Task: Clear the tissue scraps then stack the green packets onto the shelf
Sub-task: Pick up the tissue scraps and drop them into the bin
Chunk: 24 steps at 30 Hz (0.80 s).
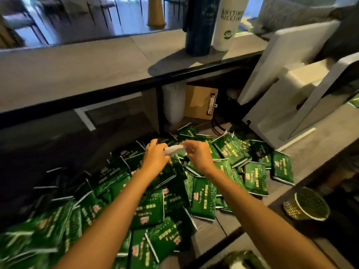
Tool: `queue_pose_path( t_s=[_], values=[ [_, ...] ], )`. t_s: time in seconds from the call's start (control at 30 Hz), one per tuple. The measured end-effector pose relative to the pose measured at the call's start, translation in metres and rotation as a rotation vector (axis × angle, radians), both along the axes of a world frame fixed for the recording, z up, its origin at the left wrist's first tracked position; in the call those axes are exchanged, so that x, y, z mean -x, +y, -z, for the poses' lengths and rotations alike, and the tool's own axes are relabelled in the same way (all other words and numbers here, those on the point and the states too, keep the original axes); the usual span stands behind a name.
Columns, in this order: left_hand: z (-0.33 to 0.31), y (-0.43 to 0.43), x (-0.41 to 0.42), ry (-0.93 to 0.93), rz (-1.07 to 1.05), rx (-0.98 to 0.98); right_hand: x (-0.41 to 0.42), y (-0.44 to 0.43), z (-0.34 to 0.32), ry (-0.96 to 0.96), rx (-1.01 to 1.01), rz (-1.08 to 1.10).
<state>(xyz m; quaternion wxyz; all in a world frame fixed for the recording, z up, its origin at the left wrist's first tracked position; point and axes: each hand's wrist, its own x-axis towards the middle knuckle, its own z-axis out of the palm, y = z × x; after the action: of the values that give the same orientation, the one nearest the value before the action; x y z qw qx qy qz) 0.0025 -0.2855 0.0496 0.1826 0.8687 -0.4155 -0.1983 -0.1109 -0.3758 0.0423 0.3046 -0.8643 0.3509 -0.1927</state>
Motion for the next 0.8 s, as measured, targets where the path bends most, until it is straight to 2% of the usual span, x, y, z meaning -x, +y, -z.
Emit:
queue_pose_path(
  t_s=[0.07, 0.2, 0.33, 0.43, 0.53, 0.63, 0.7, 0.8],
  values=[
    [-0.007, 0.023, 0.006, 0.025, -0.095, 0.093, -0.002, 0.016, -0.001, -0.030, -0.023, -0.029],
    [-0.013, 0.078, 0.015, 0.119, -0.412, 0.219, -0.012, 0.059, 0.003, -0.088, -0.073, -0.129],
    [-0.007, 0.133, 0.022, 0.189, -0.737, 0.300, -0.022, 0.108, 0.011, -0.071, -0.114, -0.318],
    [0.002, 0.171, 0.033, 0.261, -0.854, 0.375, -0.024, 0.142, 0.019, -0.067, -0.150, -0.467],
    [0.006, 0.202, 0.055, 0.537, -0.938, 0.600, -0.022, 0.171, 0.024, -0.016, -0.245, -0.597],
    [0.009, 0.222, 0.081, 0.807, -1.055, 0.784, -0.011, 0.188, 0.022, 0.024, -0.524, -0.629],
    [0.016, 0.231, 0.096, 0.792, -1.134, 0.785, 0.001, 0.193, 0.023, 0.015, -0.743, -0.608],
    [0.031, 0.236, 0.111, 0.601, -1.169, 0.681, 0.017, 0.195, 0.031, 0.032, -0.834, -0.658]
  ],
)
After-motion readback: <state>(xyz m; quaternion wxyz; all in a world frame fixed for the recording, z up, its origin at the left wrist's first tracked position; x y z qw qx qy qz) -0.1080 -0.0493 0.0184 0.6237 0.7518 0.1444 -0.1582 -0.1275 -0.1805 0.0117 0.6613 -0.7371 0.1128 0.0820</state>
